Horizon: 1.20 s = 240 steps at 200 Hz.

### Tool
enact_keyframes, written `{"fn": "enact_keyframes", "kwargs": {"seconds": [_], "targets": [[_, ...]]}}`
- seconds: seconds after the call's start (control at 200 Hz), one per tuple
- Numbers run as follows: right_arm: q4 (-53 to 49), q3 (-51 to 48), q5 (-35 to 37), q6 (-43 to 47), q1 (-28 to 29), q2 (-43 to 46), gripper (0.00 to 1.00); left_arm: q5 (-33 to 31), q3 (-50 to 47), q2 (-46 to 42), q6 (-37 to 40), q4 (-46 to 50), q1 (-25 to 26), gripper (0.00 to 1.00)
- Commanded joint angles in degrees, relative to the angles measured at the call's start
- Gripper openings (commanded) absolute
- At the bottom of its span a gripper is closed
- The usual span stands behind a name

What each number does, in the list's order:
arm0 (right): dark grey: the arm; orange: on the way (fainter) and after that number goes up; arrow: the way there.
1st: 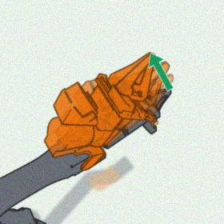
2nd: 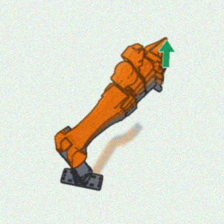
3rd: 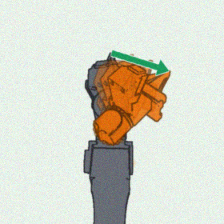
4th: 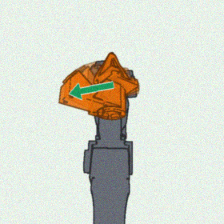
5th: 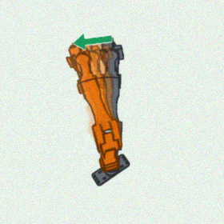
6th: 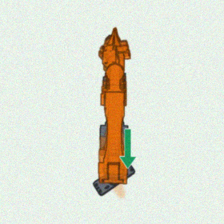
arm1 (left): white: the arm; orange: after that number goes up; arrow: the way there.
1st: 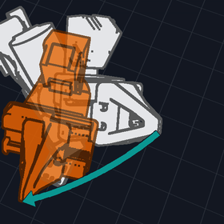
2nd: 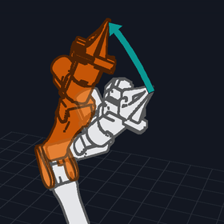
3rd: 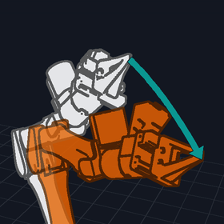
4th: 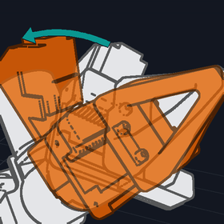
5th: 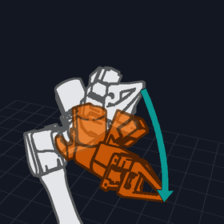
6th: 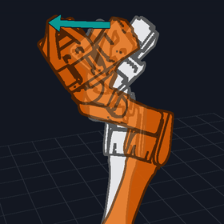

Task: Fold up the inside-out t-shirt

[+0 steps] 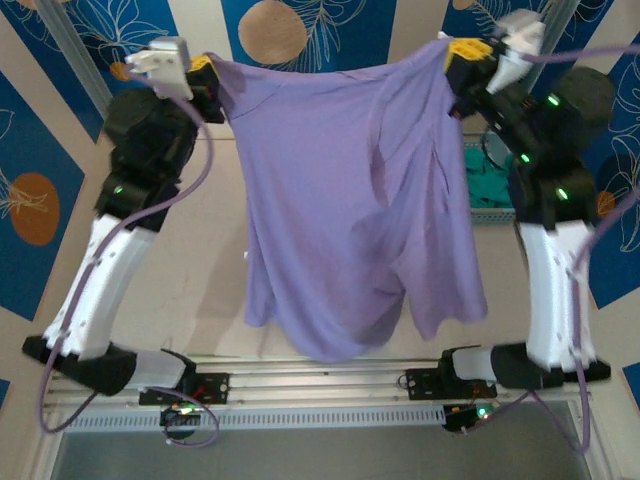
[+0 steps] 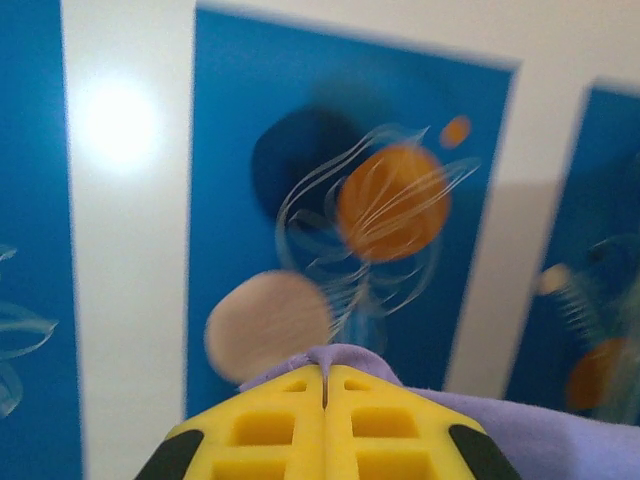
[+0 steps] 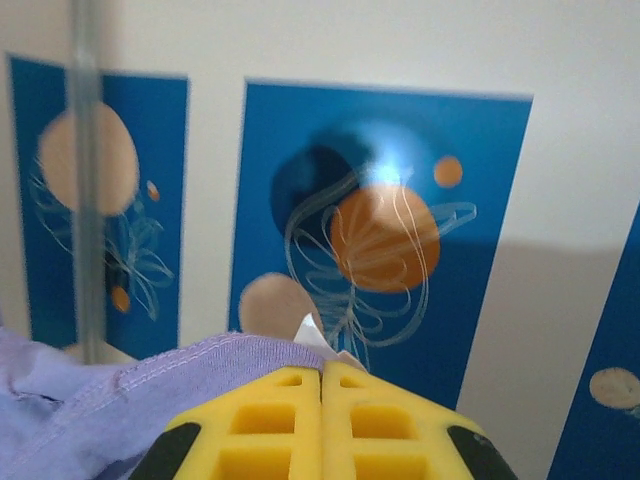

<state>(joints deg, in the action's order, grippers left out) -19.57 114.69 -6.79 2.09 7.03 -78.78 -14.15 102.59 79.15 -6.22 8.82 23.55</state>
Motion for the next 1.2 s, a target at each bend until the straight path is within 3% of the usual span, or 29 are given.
{"fn": "enact_keyframes", "kwargs": {"seconds": [0.0,0.125,0.22,0.26,0.31,0.38,0.435,0.505,0.625,0.765,0.97,1.195], "targets": [[5.15,1.34,3.85,4.78,0.09,-13.06,0.00,-6.01,-1.93,7.05,1.41,-3.29,-4.19,0.00],[4.13,14.63,8.43,4.96,0.05,-34.22,0.00,-8.24,-1.99,19.46,1.51,-6.75,-6.47,0.00],[-7.82,38.03,14.28,4.71,0.27,-54.18,0.24,-7.43,1.90,29.93,1.46,-6.15,-7.00,0.00],[-13.57,50.16,16.82,4.59,0.40,-61.88,0.35,-6.26,4.88,33.91,1.47,-4.03,-7.14,0.14],[-18.99,61.48,18.61,4.49,0.44,-69.45,0.47,-6.17,8.56,37.72,1.46,-0.81,-7.26,0.40],[-23.70,64.97,19.55,3.82,0.29,-72.01,0.55,-7.38,11.41,40.18,1.27,3.49,-7.46,0.58],[-25.79,59.44,19.68,3.24,0.33,-69.21,0.58,-7.14,9.84,38.94,0.50,5.28,-7.64,0.67],[-24.90,44.80,18.87,3.06,0.52,-61.71,0.60,-4.96,3.77,34.60,-1.14,5.36,-7.71,0.73],[-14.51,11.41,13.74,0.36,1.16,-44.13,0.62,3.29,-11.25,24.35,-6.95,4.50,-7.51,0.77],[-11.57,-13.84,6.38,-6.94,3.71,-30.00,0.63,12.04,-32.10,11.66,-13.09,-2.46,-5.29,0.78],[-10.95,-39.43,9.90,-9.27,18.54,-17.52,0.64,20.77,-52.51,-2.25,-22.95,-9.24,-3.28,0.78],[-8.98,-54.99,10.80,-13.42,34.34,-10.69,0.67,15.81,-61.42,-13.58,-22.37,0.04,-3.29,0.80]]}}
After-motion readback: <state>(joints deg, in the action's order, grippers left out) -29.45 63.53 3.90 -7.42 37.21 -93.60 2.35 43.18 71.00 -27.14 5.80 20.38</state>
